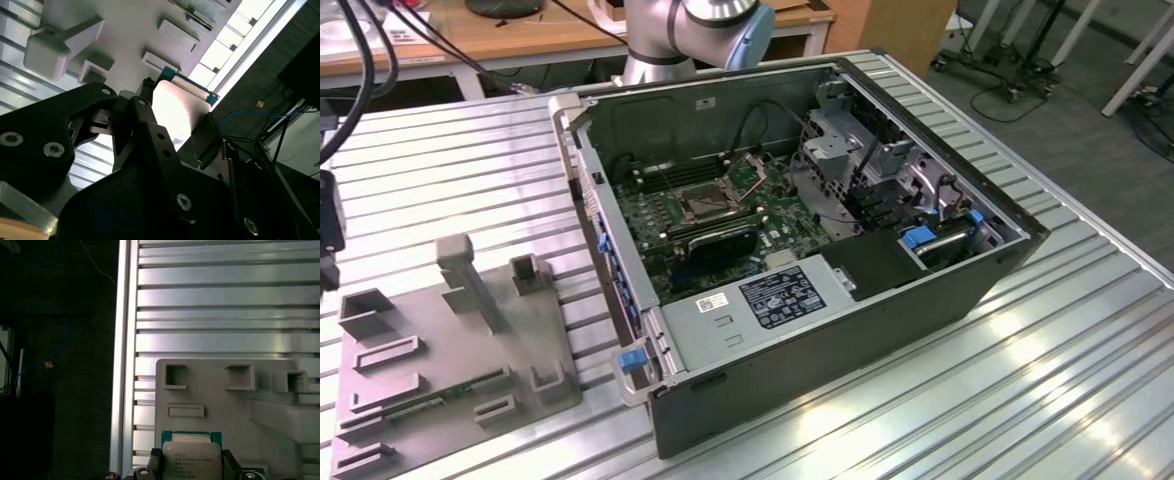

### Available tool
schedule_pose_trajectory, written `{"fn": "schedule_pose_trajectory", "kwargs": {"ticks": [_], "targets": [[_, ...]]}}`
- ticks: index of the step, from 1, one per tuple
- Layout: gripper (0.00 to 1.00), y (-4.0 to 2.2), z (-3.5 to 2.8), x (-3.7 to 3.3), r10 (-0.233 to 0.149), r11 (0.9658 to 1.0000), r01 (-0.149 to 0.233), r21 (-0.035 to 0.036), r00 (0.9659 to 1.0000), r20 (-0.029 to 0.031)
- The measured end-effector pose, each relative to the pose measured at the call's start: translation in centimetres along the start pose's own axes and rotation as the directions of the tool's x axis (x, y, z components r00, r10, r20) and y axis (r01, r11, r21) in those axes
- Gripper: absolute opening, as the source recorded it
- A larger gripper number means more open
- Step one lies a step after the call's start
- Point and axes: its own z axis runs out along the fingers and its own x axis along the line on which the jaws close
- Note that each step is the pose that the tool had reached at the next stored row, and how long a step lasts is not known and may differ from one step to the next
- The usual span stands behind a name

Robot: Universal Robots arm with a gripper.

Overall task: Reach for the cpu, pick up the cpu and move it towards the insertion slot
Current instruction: 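Pick up the cpu and move it towards the insertion slot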

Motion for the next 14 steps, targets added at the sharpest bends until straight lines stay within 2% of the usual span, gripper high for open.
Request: {"fn": "schedule_pose_trajectory", "kwargs": {"ticks": [14], "targets": [[0.54,0.11,-1.42,0.00,0.000,1.0000,0.000,-0.0001,1.0000,0.0002]]}}
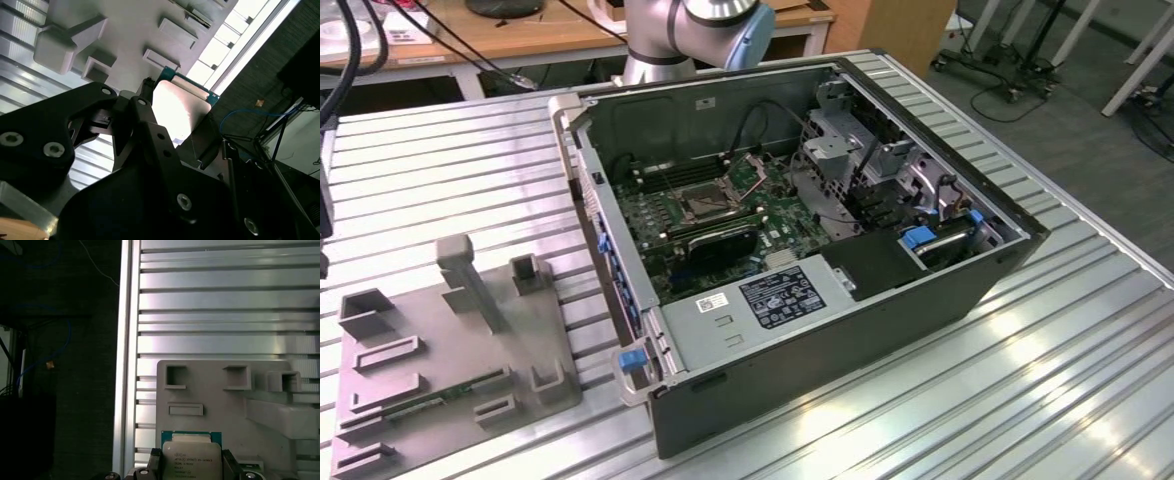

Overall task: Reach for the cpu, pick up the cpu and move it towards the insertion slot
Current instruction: 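Pick up the cpu and move it towards the insertion slot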

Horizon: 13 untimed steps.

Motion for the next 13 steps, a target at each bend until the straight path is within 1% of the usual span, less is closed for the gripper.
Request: {"fn": "schedule_pose_trajectory", "kwargs": {"ticks": [10,13], "targets": [[0.54,0.07,-0.85,0.00,0.000,1.0000,0.000,0.0000,1.0000,0.0000],[0.54,0.08,-0.94,0.00,0.000,1.0000,0.000,-0.0001,1.0000,0.0000]]}}
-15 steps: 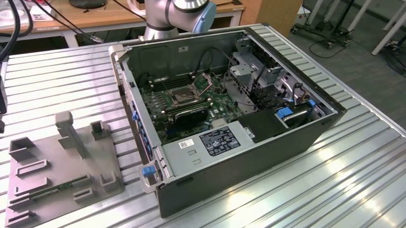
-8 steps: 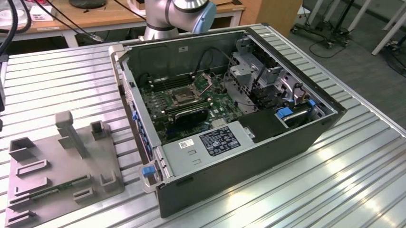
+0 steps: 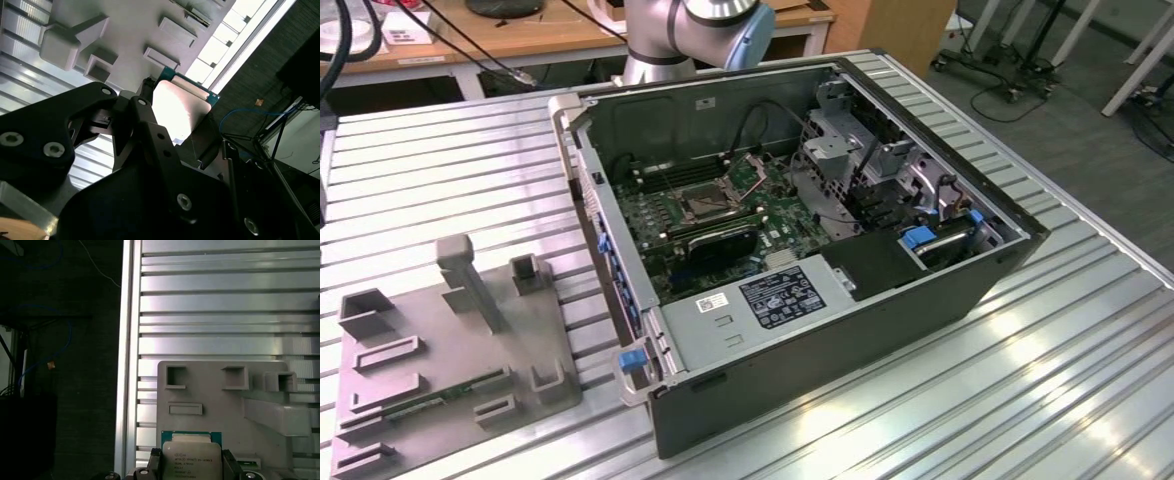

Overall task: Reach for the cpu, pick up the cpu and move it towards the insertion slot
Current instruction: 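Pick up the cpu and move it towards the insertion slot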

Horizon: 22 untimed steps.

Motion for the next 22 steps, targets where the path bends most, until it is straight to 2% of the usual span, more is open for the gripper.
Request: {"fn": "schedule_pose_trajectory", "kwargs": {"ticks": [16,22], "targets": [[0.54,0.00,-0.01,-0.11,0.000,1.0000,0.000,0.0001,1.0000,-0.0001],[0.54,-0.01,-0.02,-0.54,0.000,1.0000,0.000,0.0001,1.0000,-0.0002]]}}
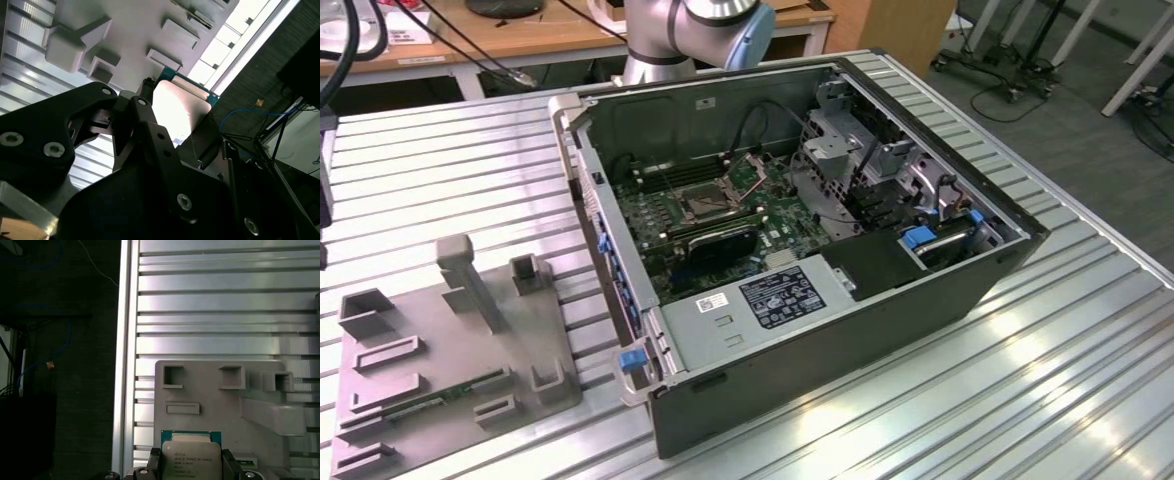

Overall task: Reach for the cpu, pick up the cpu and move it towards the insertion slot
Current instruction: 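Pick up the cpu and move it towards the insertion slot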

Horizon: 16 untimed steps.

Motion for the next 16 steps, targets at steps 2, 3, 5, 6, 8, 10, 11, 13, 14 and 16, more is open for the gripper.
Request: {"fn": "schedule_pose_trajectory", "kwargs": {"ticks": [2,3,5,6,8,10,11,13,14,16], "targets": [[0.54,0.00,0.01,-0.26,0.000,1.0000,0.000,-0.0001,1.0000,0.0001],[0.54,0.00,0.01,-0.31,0.000,1.0000,0.000,-0.0001,1.0000,0.0002],[0.54,0.00,0.01,-0.31,0.000,1.0000,0.000,-0.0001,1.0000,0.0001],[0.54,0.00,0.01,-0.32,0.000,1.0000,0.000,-0.0001,1.0000,0.0001],[0.54,0.00,0.00,-0.34,0.000,1.0000,0.000,-0.0001,1.0000,0.0000],[0.54,0.00,-0.06,-0.34,0.000,1.0000,0.000,0.0001,1.0000,-0.0001],[0.54,0.01,-0.16,-0.34,0.000,1.0000,0.000,0.0001,1.0000,-0.0002],[0.54,0.03,-0.45,-0.34,0.000,1.0000,0.000,0.0000,1.0000,-0.0001],[0.54,0.05,-0.64,-0.34,0.000,1.0000,0.000,-0.0001,1.0000,0.0000],[0.54,0.08,-1.03,-0.34,0.000,1.0000,0.000,-0.0001,1.0000,-0.0001]]}}
